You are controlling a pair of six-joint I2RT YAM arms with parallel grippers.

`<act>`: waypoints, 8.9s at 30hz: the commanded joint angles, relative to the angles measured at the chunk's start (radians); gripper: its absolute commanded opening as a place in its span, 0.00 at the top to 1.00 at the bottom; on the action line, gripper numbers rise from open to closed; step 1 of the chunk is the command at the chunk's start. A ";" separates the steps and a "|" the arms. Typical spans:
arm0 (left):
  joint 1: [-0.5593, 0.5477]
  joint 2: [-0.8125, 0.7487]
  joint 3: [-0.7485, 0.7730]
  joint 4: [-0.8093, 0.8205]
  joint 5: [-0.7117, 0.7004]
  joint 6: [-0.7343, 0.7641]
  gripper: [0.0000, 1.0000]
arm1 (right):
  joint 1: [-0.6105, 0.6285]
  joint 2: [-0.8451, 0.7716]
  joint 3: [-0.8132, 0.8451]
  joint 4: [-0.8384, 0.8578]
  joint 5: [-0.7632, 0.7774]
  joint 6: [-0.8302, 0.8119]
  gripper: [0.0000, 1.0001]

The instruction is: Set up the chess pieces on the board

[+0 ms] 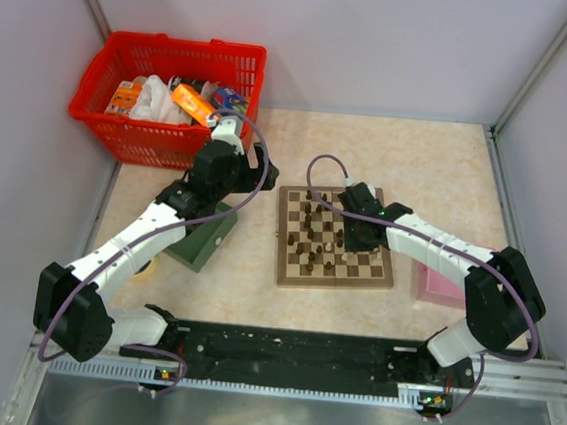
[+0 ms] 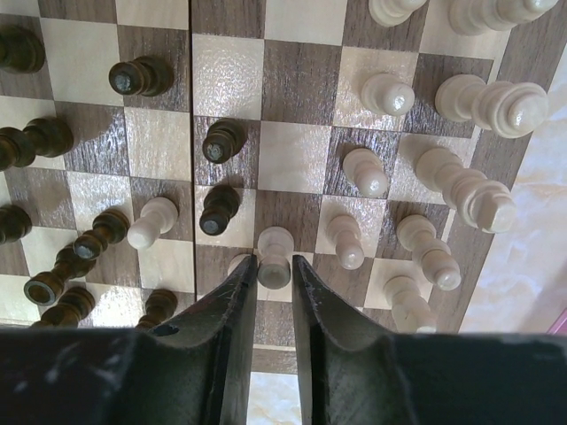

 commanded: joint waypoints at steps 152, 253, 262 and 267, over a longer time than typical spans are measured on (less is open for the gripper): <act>0.017 -0.030 0.084 0.111 0.102 0.023 0.01 | 0.047 -0.155 0.094 0.034 -0.090 -0.006 0.55; 0.039 -0.055 0.015 0.117 -0.025 0.055 0.01 | 0.046 -0.029 -0.047 0.042 0.071 0.105 0.72; 0.040 -0.047 0.023 0.120 -0.015 0.054 0.01 | 0.041 -0.043 -0.047 0.043 0.056 0.095 0.77; 0.040 -0.046 0.029 0.117 -0.008 0.055 0.01 | 0.041 -0.074 -0.056 0.025 0.063 0.092 0.89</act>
